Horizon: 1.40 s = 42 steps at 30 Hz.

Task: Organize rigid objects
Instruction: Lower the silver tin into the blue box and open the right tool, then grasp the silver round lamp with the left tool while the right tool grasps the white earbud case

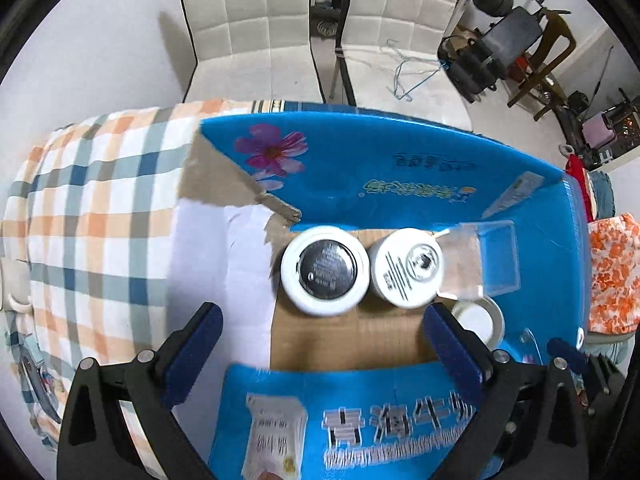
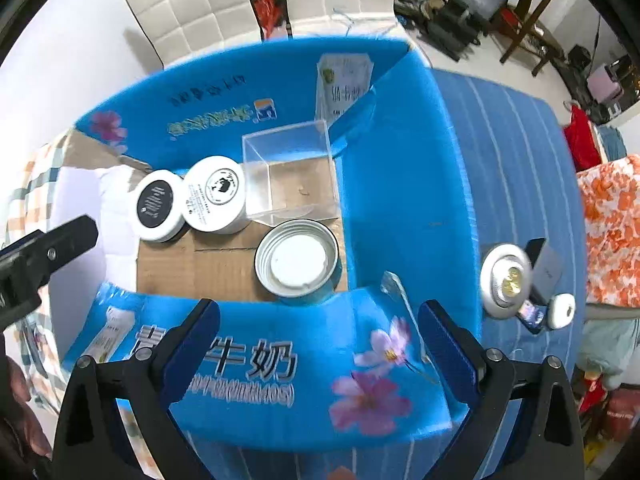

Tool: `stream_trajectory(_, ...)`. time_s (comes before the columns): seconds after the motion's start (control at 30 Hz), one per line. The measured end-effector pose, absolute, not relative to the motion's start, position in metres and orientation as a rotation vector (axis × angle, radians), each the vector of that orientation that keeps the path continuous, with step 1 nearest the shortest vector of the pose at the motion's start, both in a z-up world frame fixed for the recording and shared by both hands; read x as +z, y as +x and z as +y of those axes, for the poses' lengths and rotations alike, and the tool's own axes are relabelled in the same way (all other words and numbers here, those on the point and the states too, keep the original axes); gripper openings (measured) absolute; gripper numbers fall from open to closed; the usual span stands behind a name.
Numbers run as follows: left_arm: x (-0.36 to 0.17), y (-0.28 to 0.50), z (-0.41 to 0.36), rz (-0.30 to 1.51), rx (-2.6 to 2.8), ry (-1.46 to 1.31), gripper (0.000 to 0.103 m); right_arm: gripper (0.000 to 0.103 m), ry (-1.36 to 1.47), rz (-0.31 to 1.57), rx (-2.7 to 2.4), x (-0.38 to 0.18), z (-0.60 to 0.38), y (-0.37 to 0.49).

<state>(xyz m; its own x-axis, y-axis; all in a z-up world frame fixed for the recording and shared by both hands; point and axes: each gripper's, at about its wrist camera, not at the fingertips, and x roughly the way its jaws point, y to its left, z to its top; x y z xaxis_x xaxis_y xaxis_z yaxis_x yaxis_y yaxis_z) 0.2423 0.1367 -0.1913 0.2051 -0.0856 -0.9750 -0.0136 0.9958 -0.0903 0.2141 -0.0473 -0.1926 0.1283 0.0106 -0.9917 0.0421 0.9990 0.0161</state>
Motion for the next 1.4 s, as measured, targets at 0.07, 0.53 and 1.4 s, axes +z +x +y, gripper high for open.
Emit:
stream_trajectory(0.07, -0.181, 0.233, 0.135, 1.35, -0.043, -0.07, 0.103, 0.101, 0.038, 1.412, -0.012, -0.179, -0.047, 0.204)
stream_trajectory(0.53, -0.108, 0.16, 0.111, 1.235, -0.019, -0.027, 0.103, 0.101, 0.043, 1.25, 0.141, -0.091, -0.076, 0.152)
stream_trajectory(1.4, -0.103, 0.156, -0.096, 1.213, -0.24, 0.119, 0.103, 0.101, 0.341, 1.326, -0.21, -0.144, -0.361, 0.119)
